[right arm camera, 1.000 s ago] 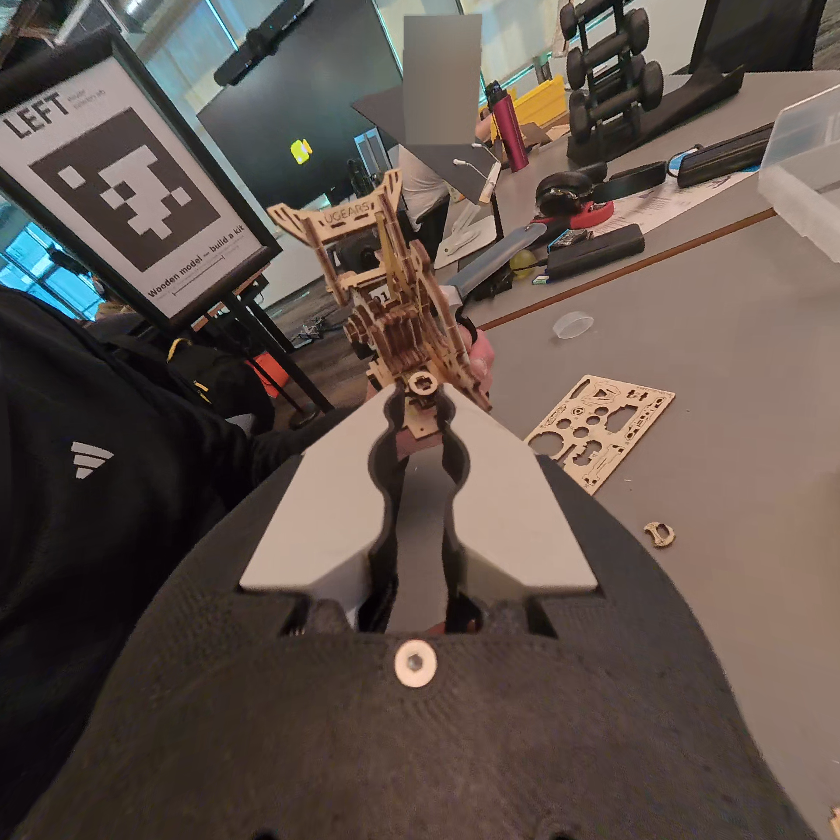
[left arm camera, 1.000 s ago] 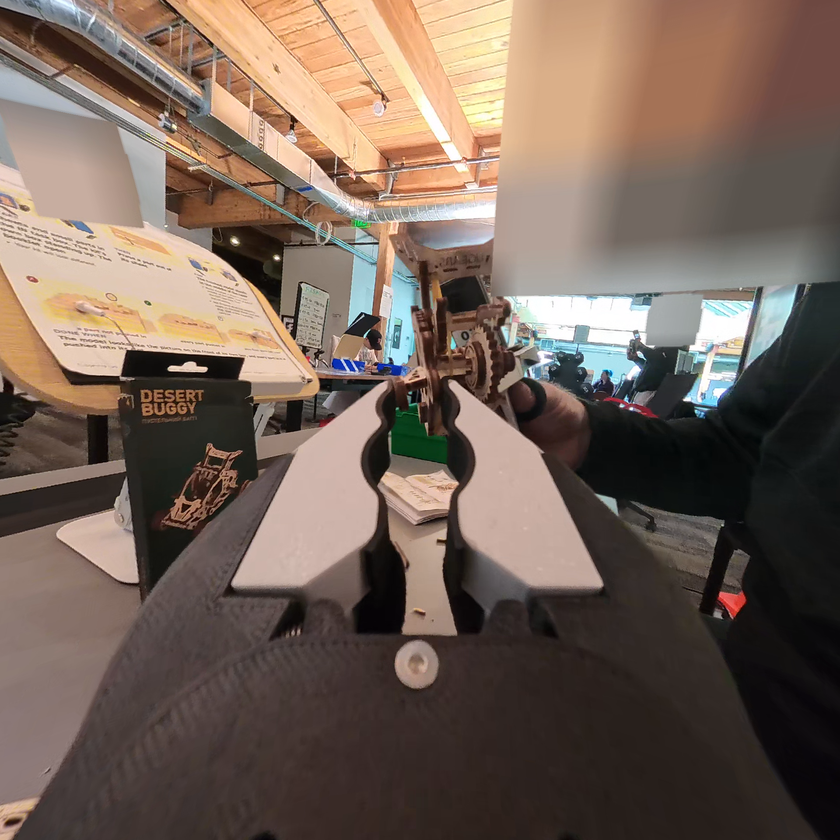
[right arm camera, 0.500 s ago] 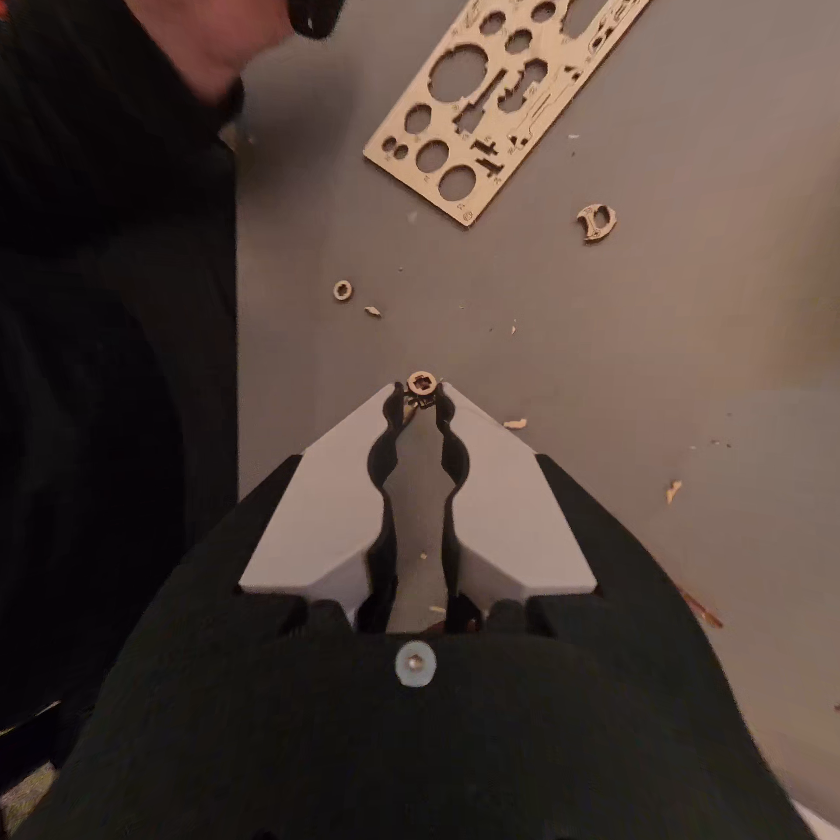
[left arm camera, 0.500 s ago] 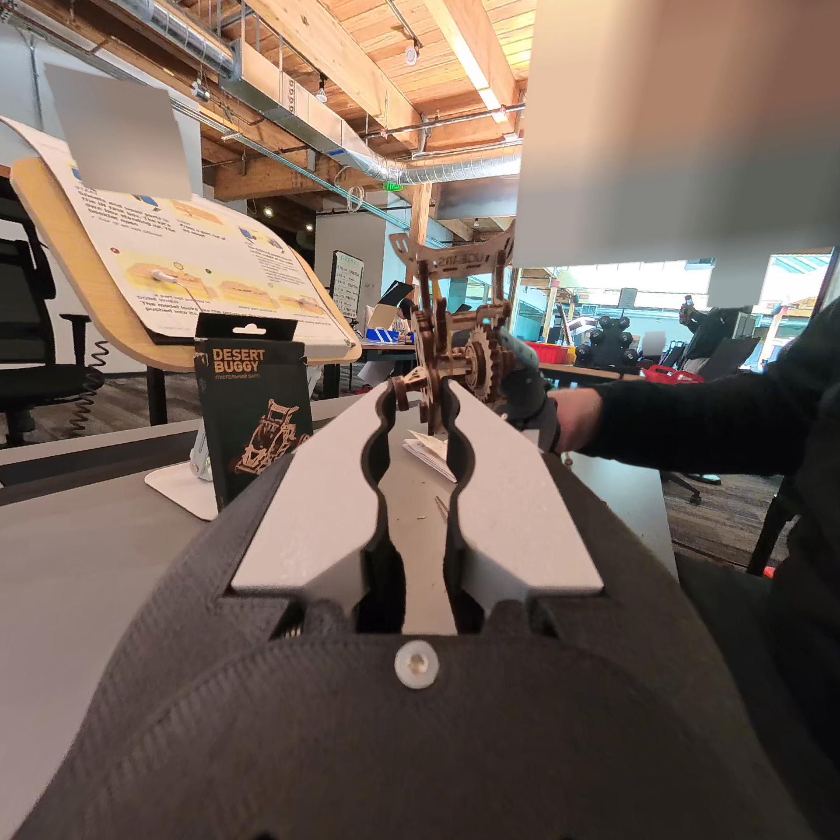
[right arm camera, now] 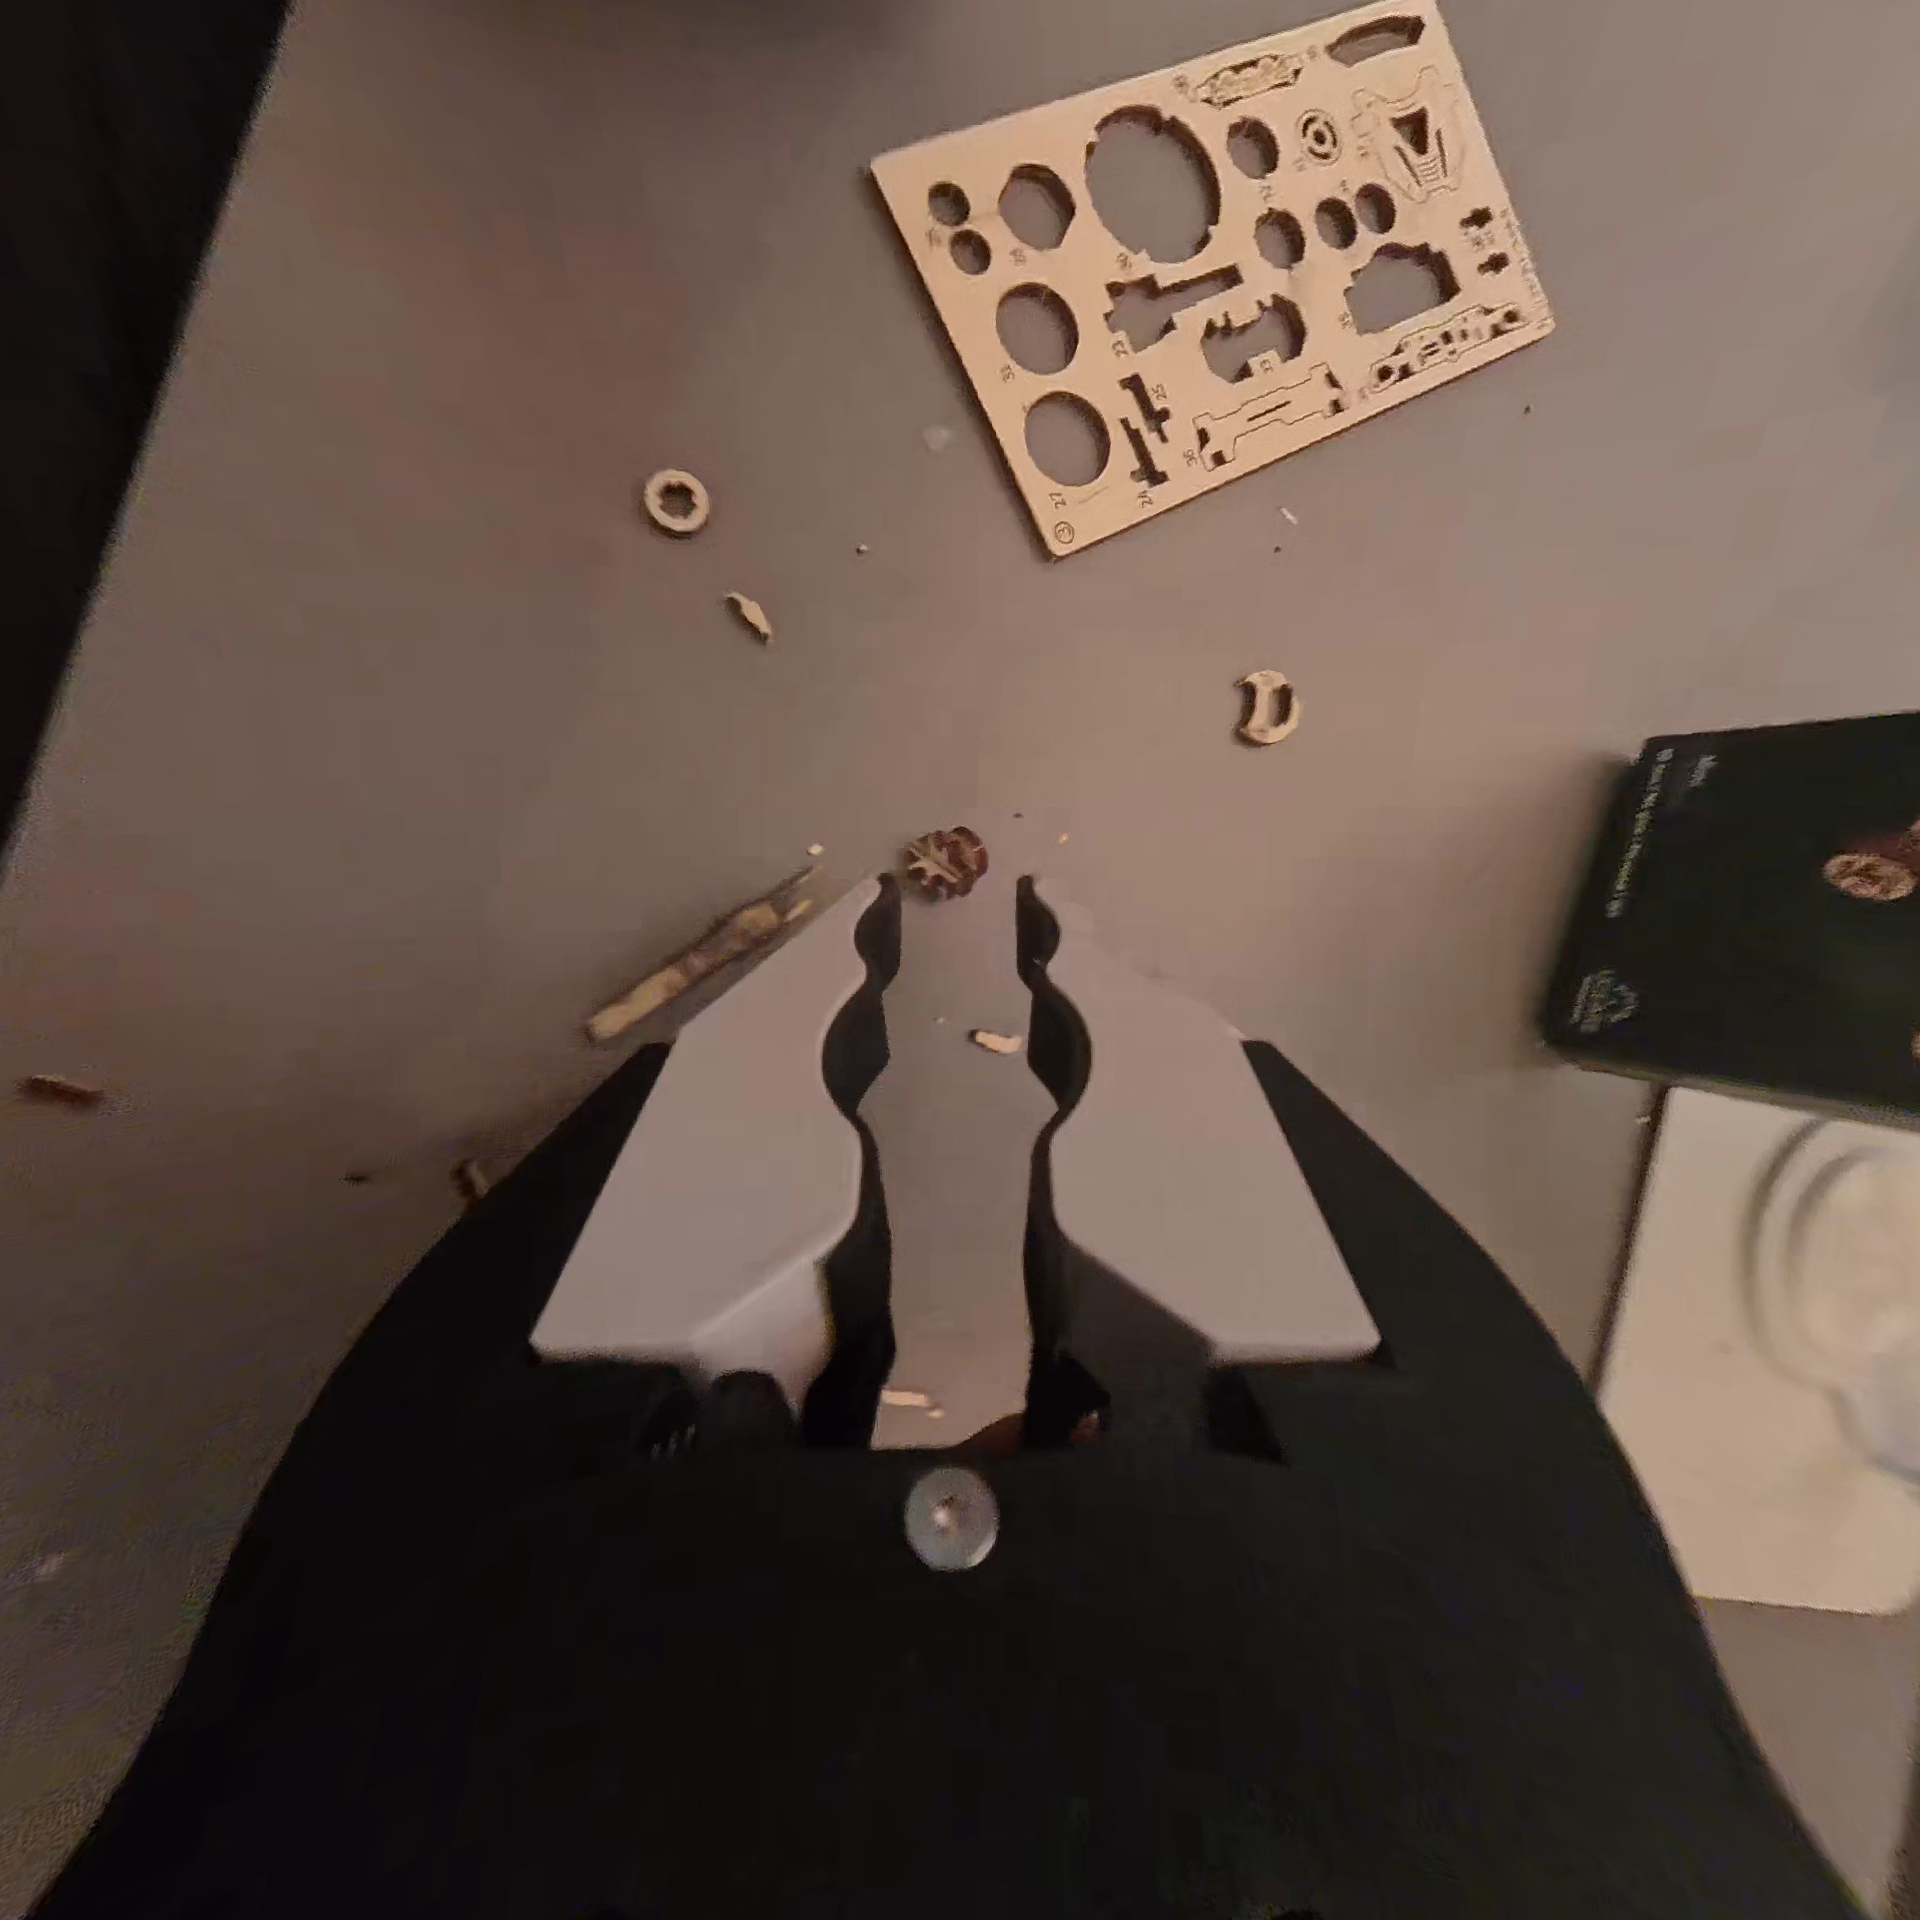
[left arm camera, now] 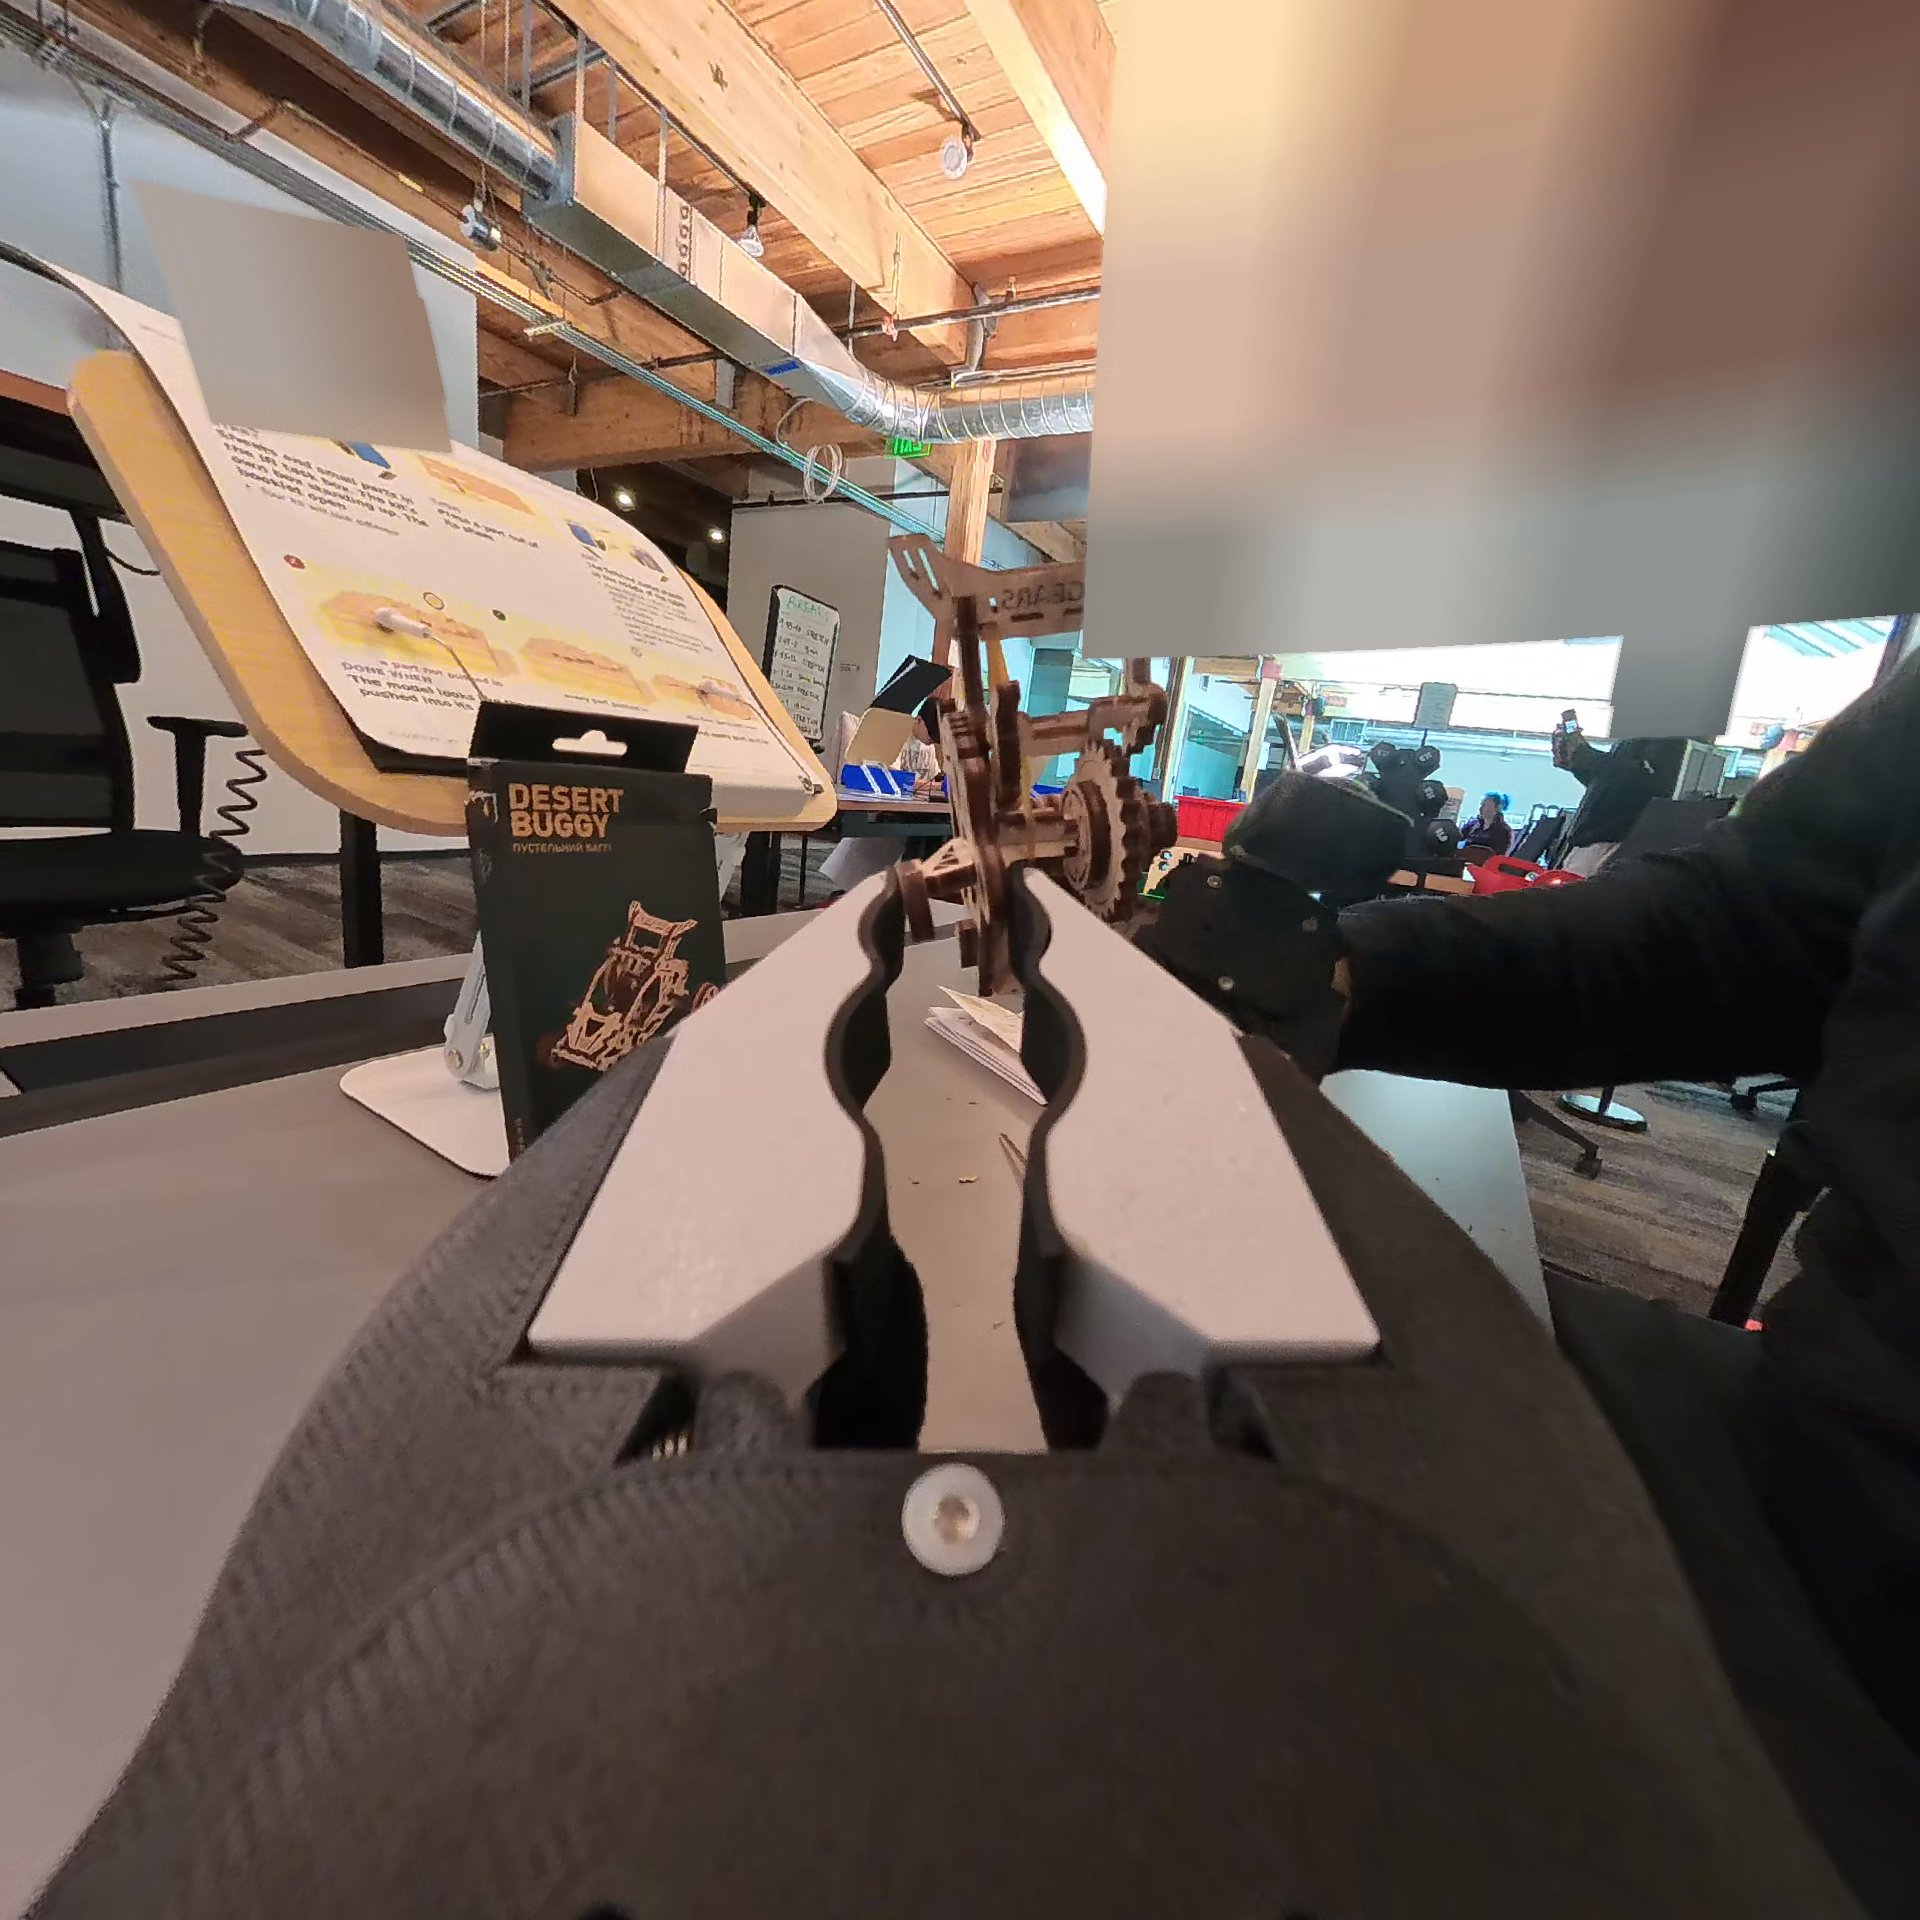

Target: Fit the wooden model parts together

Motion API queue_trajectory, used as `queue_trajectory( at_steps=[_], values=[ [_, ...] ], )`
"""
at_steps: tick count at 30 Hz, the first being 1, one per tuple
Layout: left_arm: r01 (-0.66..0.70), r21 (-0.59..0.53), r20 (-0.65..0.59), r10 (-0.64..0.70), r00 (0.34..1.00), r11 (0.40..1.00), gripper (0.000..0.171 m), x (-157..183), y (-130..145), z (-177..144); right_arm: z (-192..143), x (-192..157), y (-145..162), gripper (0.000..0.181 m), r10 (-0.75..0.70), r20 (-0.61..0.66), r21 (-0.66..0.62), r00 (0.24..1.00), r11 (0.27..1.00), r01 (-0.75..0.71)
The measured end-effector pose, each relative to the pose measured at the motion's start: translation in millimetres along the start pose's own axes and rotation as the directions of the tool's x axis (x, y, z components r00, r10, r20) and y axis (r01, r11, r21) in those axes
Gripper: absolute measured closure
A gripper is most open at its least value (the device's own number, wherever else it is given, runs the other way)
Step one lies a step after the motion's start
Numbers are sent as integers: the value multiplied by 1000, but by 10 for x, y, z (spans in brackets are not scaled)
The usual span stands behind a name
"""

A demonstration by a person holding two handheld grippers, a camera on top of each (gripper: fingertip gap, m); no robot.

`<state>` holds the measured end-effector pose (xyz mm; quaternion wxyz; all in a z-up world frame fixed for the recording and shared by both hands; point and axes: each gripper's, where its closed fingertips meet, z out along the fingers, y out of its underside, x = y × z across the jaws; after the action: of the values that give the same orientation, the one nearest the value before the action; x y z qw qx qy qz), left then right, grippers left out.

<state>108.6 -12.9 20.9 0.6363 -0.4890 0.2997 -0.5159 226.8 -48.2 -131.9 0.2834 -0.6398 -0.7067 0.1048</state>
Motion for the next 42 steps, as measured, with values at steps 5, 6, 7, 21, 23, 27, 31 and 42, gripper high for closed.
queue_trajectory(
  at_steps=[5, 6, 7, 21, 23, 27, 31, 42],
  values=[
    [-1, 11, 3, 1, 1000, 1000, 155, 4, -24, -24, 108, -45, 8, 163, -130, 18, -25, 991, 991, 131],
    [-1, 13, 3, 1, 1000, 1000, 155, 3, -27, -28, 126, -62, -6, 164, -140, 22, -19, 990, 990, 141],
    [0, 15, 3, 0, 1000, 1000, 155, 1, -27, -30, 146, -50, 0, 166, -149, 12, -29, 989, 988, 149],
    [29, 39, 0, -29, 1000, 999, 155, -56, -32, -82, 244, 106, -25, 181, 316, 352, -82, 881, 948, -308],
    [33, 43, 0, -33, 999, 999, 155, -67, -38, -89, 266, 197, 2, 179, 373, 346, -82, 861, 926, -368],
    [41, 45, -2, -41, 999, 998, 155, -81, -28, -92, 294, 329, 74, 179, 429, 311, -68, 848, 900, -430],
    [47, 45, 0, -47, 999, 998, 155, -98, -13, -98, 221, 336, 9, 170, 391, 288, -9, 874, 914, -406],
    [48, 46, -2, -48, 999, 998, 155, -87, -14, -92, 255, 190, 53, 171, 462, 249, -22, 851, 881, -472]
  ],
)
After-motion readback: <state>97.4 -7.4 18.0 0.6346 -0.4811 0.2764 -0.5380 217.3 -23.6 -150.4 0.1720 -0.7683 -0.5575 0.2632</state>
